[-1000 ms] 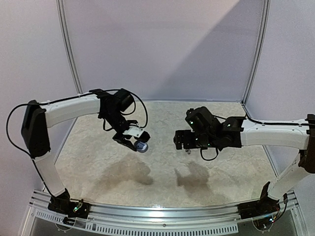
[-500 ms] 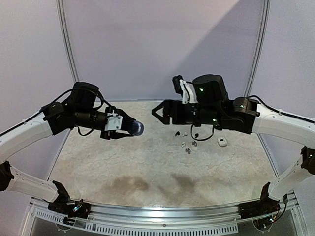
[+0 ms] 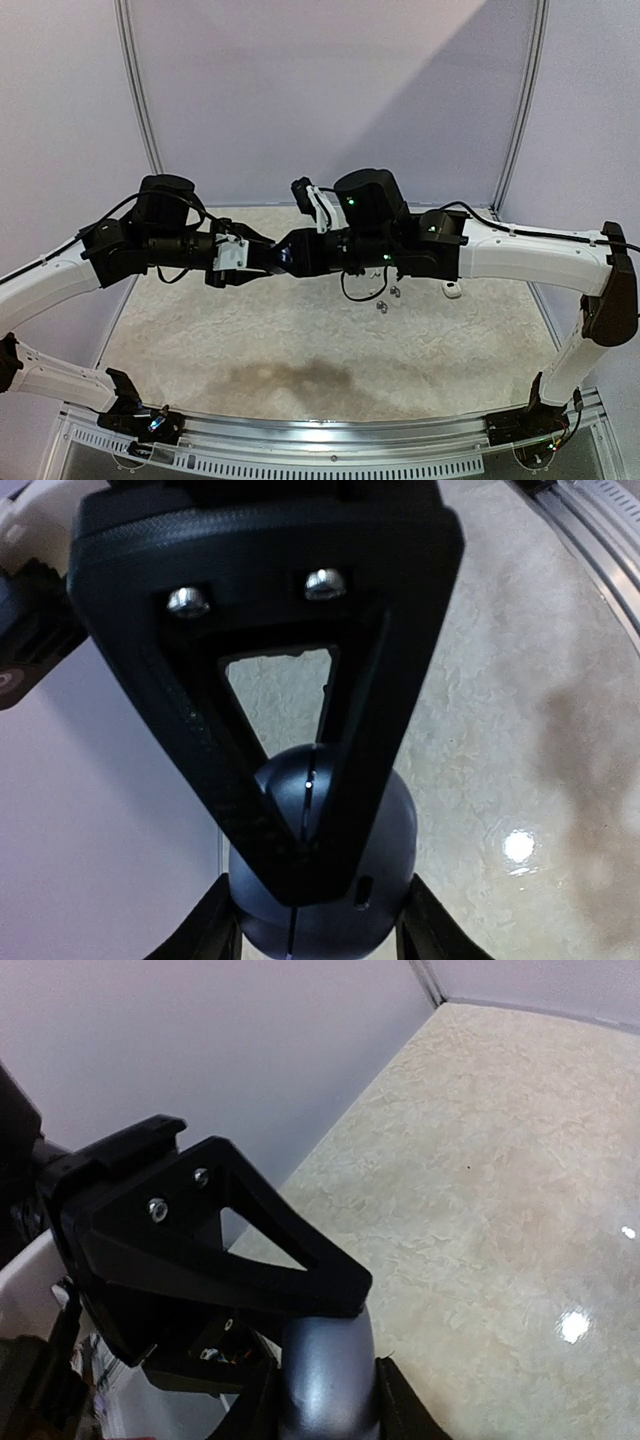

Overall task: Insert the wireless bluetooth earbuds into the charging case
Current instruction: Pass from the left arm to the right

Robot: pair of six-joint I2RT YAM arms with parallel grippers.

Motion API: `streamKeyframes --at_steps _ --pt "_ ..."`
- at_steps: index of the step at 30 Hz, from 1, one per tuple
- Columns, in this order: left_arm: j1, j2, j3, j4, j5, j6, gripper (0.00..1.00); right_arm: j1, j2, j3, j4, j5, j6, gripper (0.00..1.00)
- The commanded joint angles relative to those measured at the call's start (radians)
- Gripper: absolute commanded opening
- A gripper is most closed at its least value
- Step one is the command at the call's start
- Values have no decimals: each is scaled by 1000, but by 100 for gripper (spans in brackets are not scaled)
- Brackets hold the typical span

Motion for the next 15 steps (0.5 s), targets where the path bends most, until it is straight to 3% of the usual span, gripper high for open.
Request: streamKeyframes --at_steps 1,5,6,8,9,13,15 --pt "-19 0 10 40 -4 -29 0 3 17 16 -39 7 6 21" --pt "-19 -2 15 40 -6 -85 0 3 17 16 -57 -8 -10 3" --pt "-19 -8 17 41 0 -120 15 3 6 15 -65 -5 -19 0" --pt "-18 -30 20 37 31 -228 85 3 -21 4 -71 -1 -50 0" --pt "-15 -45 19 34 52 -302 97 3 -38 -5 -68 -3 -88 0" --pt "2 -121 -13 -36 283 -535 99 3 -179 -78 7 -44 -238 0" --pt "3 -158 -60 15 396 -682 99 4 -230 -99 34 -78 -312 0"
